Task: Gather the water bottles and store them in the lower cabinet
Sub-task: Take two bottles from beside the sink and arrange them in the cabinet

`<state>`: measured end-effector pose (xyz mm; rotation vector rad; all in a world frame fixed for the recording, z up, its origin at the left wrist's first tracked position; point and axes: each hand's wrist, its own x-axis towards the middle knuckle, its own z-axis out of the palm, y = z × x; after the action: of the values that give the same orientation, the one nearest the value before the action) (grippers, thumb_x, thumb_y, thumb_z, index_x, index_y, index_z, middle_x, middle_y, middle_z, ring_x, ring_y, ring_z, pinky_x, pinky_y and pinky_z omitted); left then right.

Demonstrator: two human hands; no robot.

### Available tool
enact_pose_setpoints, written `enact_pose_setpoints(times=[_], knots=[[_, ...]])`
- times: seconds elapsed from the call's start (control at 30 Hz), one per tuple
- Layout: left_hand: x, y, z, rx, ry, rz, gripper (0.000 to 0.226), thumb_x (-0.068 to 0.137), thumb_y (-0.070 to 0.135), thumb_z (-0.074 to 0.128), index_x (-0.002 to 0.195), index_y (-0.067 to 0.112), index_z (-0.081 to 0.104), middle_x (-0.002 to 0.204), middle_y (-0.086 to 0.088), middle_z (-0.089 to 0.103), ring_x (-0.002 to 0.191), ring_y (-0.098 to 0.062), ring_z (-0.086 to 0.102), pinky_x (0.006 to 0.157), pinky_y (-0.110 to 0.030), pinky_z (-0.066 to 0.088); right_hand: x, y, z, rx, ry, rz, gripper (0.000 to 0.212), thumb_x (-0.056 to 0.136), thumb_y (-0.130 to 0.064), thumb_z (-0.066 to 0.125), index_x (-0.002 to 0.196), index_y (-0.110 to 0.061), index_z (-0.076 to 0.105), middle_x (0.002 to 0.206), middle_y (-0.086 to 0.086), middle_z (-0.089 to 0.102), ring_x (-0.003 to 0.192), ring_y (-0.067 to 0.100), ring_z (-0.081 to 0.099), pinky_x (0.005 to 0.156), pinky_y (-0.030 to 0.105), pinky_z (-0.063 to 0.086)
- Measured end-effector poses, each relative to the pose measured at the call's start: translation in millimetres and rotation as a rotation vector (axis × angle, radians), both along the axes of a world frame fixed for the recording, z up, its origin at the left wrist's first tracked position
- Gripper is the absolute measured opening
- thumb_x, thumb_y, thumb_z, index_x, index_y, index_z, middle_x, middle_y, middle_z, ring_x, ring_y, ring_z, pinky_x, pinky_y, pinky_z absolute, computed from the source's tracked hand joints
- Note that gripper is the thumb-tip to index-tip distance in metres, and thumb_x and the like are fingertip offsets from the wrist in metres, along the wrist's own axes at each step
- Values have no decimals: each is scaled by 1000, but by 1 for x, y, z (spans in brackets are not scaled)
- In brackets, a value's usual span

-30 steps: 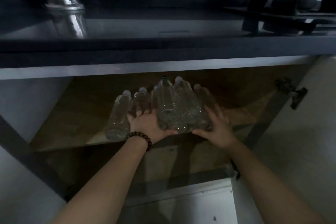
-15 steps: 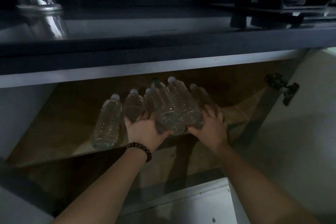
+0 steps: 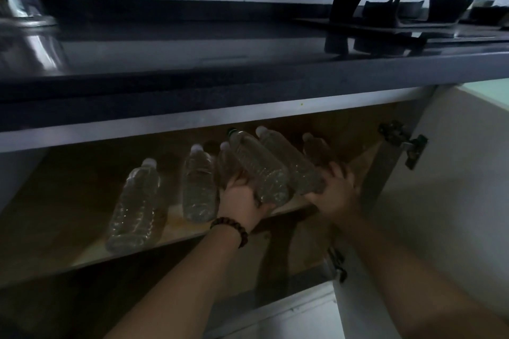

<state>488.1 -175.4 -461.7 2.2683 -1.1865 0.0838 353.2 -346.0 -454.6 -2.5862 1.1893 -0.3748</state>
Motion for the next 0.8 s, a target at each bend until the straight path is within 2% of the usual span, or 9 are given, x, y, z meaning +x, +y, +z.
enact_pose_setpoints(times=[0.17, 0.3, 0.33, 0.4, 0.47, 0.53, 0.57, 0.67, 0.8], knots=[[6, -4, 2, -61, 85, -50, 79, 69, 56, 74, 135, 20, 50, 144, 0, 44, 138, -21, 32, 115, -40, 28, 0, -1, 9, -26, 33, 10, 79, 77, -59, 61, 144, -33, 28, 157, -2, 18, 145, 32, 4, 114, 60, 14], [3, 11, 13, -213, 361, -24, 134, 57, 47, 88, 153, 28, -5, 161, 1, 3, 141, -10, 16, 118, -36, 18, -3, 22, 9, -94, -39, 84, 112, 64, -75, 63, 149, -30, 6, 158, 5, 11, 146, 30, 4, 112, 54, -7], [2, 12, 17, -249, 410, -29, 142, 56, 46, 89, 150, 33, -16, 161, 4, -8, 138, -6, 14, 116, -34, 17, -1, 31, 8, -87, -93, 110, 114, 62, -74, 65, 148, -33, 3, 158, 4, 10, 146, 29, 7, 113, 55, -4], [2, 10, 23, -244, 397, -37, 139, 54, 57, 85, 145, 48, -20, 158, 9, -22, 144, -13, 10, 117, -42, 20, 6, 41, 8, -28, -184, 168, 108, 65, -67, 70, 147, -34, 7, 155, 4, 18, 143, 30, 17, 116, 57, 11], [3, 8, 24, -210, 373, -49, 119, 61, 62, 79, 144, 55, -7, 161, 5, -8, 146, -23, 18, 115, -45, 30, 13, 45, 9, -3, -263, 209, 94, 71, -54, 72, 145, -31, 20, 149, 5, 32, 137, 30, 30, 113, 52, 27], [3, 5, 20, -268, 422, -67, 95, 72, 53, 76, 146, 48, 16, 151, -1, 36, 135, -21, 41, 108, -34, 39, 14, 44, 8, 7, -326, 245, 82, 74, -45, 74, 142, -30, 30, 141, 5, 44, 129, 27, 42, 107, 46, 38], [3, 4, 19, -299, 435, -59, 87, 75, 50, 75, 145, 45, 23, 142, 1, 47, 129, -19, 48, 104, -29, 40, 14, 44, 9, 13, -339, 258, 79, 74, -42, 74, 140, -31, 33, 138, 4, 48, 126, 26, 47, 104, 44, 42], [4, 2, 19, -315, 446, -35, 81, 77, 46, 75, 143, 42, 28, 138, 2, 51, 124, -19, 50, 98, -24, 38, 9, 38, 16, -17, -330, 252, 68, 79, -31, 73, 138, -29, 39, 135, 4, 50, 120, 24, 52, 100, 40, 46], [5, 1, 17, -311, 494, -9, 78, 76, 46, 76, 140, 44, 31, 140, -4, 48, 125, -24, 50, 104, -38, 44, -3, 20, 32, -94, -340, 183, 56, 82, -22, 70, 131, -24, 45, 129, 4, 48, 118, 24, 51, 99, 38, 46]])
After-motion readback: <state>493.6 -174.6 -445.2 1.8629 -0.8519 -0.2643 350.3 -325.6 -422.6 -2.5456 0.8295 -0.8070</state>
